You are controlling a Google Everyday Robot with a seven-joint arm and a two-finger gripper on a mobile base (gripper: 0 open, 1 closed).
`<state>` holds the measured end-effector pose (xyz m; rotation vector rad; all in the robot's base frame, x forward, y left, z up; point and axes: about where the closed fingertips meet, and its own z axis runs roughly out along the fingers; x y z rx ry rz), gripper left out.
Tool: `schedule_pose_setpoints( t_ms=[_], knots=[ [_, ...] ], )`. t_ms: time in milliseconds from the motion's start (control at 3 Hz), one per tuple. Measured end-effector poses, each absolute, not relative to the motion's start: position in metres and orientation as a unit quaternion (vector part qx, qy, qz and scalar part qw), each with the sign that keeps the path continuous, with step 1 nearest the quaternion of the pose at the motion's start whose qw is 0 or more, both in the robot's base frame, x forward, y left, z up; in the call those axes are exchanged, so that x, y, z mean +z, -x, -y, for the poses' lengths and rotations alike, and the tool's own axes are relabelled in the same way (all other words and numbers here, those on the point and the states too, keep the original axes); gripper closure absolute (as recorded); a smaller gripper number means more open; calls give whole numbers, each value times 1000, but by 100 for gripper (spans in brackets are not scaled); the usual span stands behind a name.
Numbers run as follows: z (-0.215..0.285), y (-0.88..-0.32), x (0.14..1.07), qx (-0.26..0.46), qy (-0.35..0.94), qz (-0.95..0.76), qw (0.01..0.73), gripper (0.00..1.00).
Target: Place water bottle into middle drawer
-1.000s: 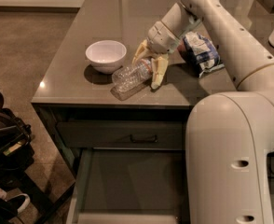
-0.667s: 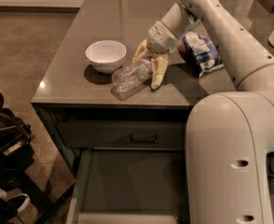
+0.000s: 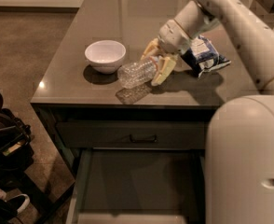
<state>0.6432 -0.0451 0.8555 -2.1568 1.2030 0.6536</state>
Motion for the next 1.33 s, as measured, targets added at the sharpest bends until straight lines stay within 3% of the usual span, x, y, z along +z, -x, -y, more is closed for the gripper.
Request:
schedule_pose_setpoints(
  t_ms=[667, 1000, 1333],
  knots=[
    [106, -551, 885, 260, 735, -537, 322, 100],
    [109, -511, 882, 269, 694, -570, 347, 100],
    [107, -496, 852, 287, 685, -584, 326, 100]
  ],
)
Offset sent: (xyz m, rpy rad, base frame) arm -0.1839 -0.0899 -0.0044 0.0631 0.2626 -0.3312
